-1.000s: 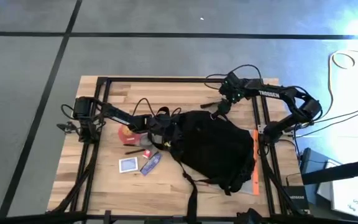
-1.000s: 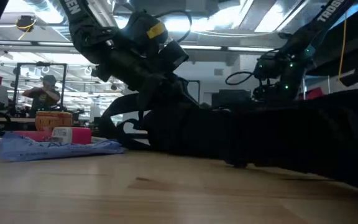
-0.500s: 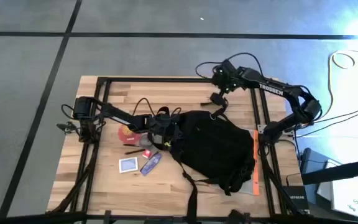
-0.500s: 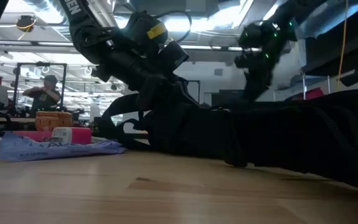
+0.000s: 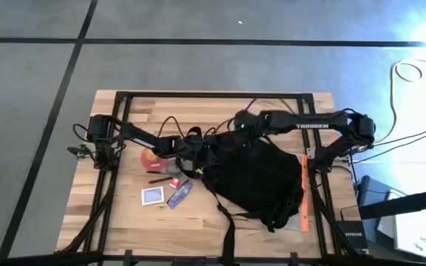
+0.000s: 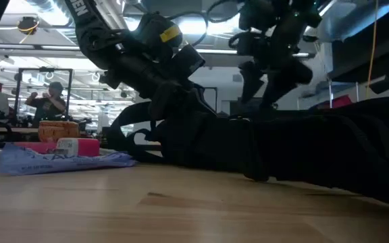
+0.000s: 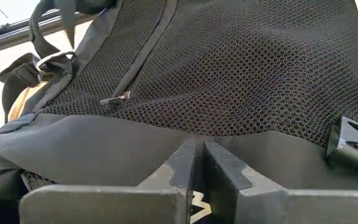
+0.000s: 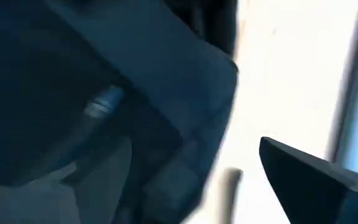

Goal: Unpack backpack
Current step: Open the black backpack

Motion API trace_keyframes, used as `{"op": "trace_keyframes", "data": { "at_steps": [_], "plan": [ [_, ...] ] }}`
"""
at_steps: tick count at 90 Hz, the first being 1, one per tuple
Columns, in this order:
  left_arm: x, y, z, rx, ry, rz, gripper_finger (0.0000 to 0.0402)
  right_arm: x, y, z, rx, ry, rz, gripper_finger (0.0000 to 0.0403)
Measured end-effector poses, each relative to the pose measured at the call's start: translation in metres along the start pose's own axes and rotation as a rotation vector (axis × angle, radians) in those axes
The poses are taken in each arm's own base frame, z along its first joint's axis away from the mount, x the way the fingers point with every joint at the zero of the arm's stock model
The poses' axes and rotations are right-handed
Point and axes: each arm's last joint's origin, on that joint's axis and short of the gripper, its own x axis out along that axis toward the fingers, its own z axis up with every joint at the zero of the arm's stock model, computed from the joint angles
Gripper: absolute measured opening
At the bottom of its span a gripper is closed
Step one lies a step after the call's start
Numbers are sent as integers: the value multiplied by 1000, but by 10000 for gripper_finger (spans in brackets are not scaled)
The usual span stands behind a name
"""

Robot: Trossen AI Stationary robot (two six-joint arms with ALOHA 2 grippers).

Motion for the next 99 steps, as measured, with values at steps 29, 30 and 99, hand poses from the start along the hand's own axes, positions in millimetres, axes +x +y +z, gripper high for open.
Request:
{"op": "trace_keyframes", "data": {
  "at_steps": [29, 30, 99],
  "plan": [
    [0, 0, 0, -2, 1, 0, 16, 19, 19, 9, -125, 1, 115, 267],
    [0, 0, 0, -2, 1, 0, 16, 20, 19, 10, -123, -2, 119, 265],
    [0, 0, 0, -30, 5, 3, 16, 58, 29, 13, -192, -66, 316, 168]
  ]
}}
